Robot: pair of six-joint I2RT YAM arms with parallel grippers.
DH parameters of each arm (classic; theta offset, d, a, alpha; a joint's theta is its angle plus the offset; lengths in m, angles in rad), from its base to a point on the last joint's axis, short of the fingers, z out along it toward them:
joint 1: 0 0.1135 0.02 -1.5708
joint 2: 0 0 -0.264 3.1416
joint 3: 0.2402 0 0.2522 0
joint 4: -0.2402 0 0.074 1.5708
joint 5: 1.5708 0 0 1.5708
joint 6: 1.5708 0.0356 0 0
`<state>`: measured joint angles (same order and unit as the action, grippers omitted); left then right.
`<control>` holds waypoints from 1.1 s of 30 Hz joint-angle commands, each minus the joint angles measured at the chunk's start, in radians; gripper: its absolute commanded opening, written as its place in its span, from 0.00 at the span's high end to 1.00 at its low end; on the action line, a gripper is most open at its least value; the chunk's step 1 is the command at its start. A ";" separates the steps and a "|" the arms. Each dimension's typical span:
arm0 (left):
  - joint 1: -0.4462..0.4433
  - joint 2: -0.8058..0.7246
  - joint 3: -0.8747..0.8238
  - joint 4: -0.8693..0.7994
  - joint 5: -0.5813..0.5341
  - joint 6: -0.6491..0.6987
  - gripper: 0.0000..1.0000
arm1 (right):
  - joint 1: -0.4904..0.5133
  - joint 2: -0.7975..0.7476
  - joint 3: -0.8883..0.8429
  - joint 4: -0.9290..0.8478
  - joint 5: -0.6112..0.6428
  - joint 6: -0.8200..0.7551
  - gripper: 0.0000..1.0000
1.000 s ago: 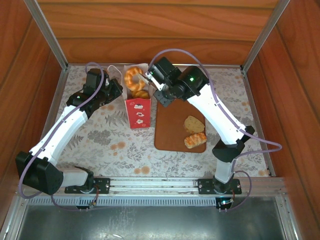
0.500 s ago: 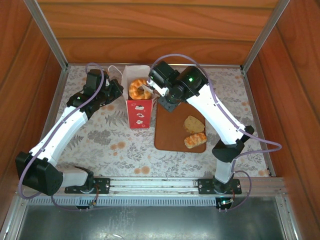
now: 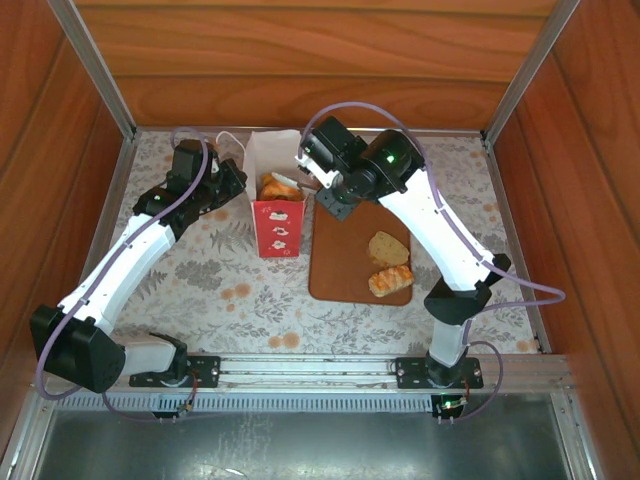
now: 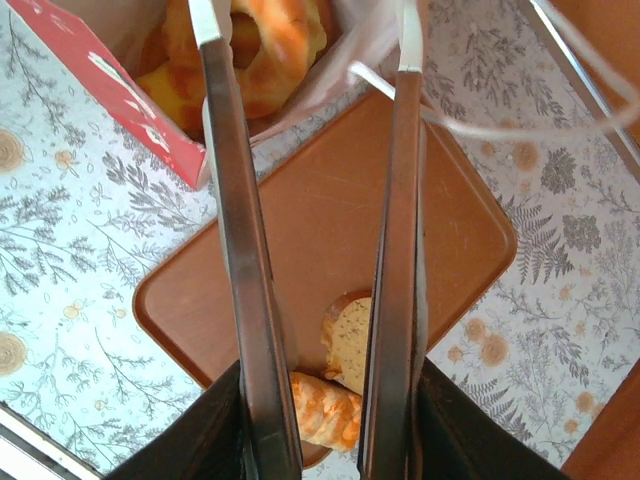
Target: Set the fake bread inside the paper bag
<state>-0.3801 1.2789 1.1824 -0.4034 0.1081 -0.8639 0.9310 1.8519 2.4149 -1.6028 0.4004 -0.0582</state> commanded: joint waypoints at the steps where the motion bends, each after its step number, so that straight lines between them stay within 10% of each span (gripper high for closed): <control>1: -0.003 -0.020 -0.007 0.023 0.007 0.003 0.90 | 0.007 -0.044 0.057 -0.011 0.026 0.045 0.62; 14: -0.003 -0.049 -0.007 0.026 0.014 0.020 0.53 | -0.080 -0.255 0.011 0.048 0.027 0.175 0.66; 33: -0.002 -0.095 -0.039 0.041 -0.118 0.068 0.16 | -0.343 -0.683 -0.710 0.038 -0.075 0.498 0.67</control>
<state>-0.3801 1.2003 1.1553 -0.3794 0.0330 -0.8177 0.6010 1.1927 1.7718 -1.5734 0.3672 0.3470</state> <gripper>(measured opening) 0.834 0.333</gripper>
